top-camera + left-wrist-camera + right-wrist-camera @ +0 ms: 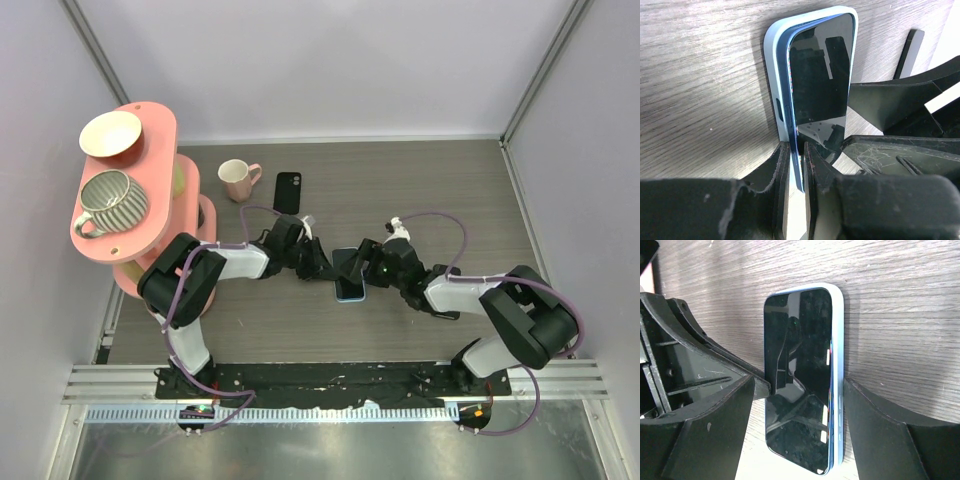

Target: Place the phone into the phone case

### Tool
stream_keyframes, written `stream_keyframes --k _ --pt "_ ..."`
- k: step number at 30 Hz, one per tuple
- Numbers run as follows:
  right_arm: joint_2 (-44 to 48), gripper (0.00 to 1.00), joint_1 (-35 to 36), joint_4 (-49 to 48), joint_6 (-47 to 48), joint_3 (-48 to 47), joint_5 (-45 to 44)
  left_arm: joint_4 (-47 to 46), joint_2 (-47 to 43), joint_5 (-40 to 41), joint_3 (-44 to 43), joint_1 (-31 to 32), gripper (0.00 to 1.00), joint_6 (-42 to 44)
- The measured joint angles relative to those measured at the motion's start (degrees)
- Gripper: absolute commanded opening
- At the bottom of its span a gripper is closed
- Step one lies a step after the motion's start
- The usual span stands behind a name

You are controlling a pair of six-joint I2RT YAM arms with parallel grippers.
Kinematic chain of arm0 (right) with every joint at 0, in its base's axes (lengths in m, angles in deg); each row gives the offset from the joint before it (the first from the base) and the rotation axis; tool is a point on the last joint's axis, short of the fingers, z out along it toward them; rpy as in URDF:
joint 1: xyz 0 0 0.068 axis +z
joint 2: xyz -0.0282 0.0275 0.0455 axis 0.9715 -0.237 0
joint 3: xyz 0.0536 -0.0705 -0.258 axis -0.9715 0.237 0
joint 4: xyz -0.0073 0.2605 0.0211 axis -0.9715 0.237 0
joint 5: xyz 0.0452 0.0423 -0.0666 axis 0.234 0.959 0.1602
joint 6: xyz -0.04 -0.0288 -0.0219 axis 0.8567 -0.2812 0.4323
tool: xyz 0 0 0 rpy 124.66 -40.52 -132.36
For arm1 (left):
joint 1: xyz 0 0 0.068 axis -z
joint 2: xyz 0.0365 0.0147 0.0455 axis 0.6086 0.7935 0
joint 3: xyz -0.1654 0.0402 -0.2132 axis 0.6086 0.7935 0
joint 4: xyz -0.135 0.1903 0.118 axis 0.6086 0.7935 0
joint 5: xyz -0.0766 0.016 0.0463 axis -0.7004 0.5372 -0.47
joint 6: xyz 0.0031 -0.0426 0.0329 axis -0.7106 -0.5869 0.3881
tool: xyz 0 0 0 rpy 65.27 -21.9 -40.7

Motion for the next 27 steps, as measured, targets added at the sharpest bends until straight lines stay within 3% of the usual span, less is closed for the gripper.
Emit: stream_keyframes --k 17,23,27 --pt "-0.7 0.75 -3.5 -13.2 -5.1 6.5 7.7 -2.0 0.0 -1.4 1.2 -0.5 0.17 -0.4" --pt "-1.3 0.65 -3.8 -14.1 -6.2 7.0 9.7 -2.3 0.0 -1.7 1.3 -0.6 0.17 -0.4" --pt "-1.4 0.52 -3.9 -13.1 -6.4 7.2 10.7 -2.4 0.0 -1.8 1.4 -0.6 0.17 -0.4"
